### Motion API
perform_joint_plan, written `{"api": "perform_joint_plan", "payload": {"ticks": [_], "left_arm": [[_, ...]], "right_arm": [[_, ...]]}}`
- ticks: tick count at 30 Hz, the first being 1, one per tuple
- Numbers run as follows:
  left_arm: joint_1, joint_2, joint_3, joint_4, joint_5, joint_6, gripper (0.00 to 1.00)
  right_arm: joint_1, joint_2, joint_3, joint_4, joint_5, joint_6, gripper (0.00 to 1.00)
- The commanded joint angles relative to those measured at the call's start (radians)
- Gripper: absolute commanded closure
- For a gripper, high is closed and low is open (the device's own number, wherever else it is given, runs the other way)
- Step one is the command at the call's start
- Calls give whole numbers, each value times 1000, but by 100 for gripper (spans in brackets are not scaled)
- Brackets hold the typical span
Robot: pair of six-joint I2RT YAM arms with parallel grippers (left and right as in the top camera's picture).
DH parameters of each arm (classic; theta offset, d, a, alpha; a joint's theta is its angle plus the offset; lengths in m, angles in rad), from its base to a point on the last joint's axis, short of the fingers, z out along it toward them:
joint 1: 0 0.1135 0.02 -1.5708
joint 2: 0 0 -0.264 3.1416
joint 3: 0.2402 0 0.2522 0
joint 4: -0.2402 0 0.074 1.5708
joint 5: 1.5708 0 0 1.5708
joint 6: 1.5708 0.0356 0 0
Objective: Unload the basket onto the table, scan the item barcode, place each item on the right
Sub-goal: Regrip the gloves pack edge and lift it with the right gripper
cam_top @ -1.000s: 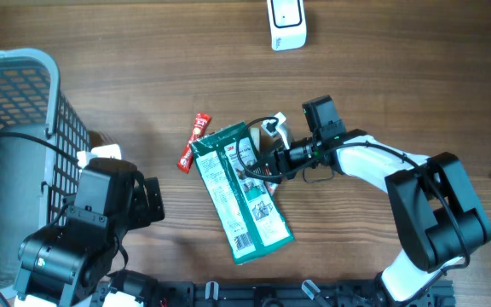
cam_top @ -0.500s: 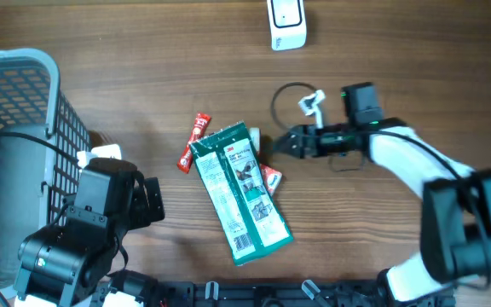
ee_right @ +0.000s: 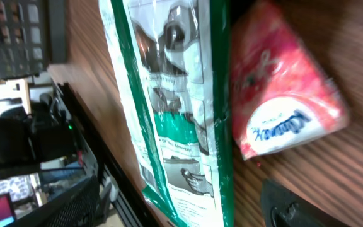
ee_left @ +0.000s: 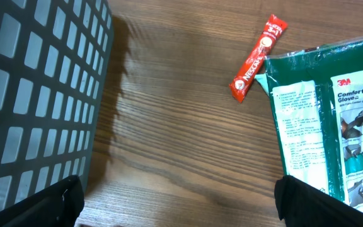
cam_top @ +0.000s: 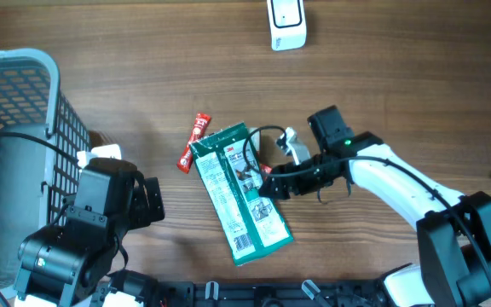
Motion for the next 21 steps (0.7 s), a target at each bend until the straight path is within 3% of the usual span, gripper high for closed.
{"api": "perform_joint_plan", "payload": {"ticks": [1,8,15,17,19,21], "left_arm": [[-2,0,2,2,5,-16,0],[-2,0,2,2,5,-17,0],[-2,0,2,2,5,-17,0],[-2,0,2,2,5,-17,0],[-2,0,2,2,5,-17,0],[-2,0,2,2,5,-16,0]], "right_arm": [[8,7,-79,32,15,30,18],[29,7,-189,185,-112,104,15],[144,7,-227,316,-110,218,11],[162,7,-227,350,-103,237,14],[165,7,-227,368,-85,253,35],[165,7,-227,371,-64,253,72]]}}
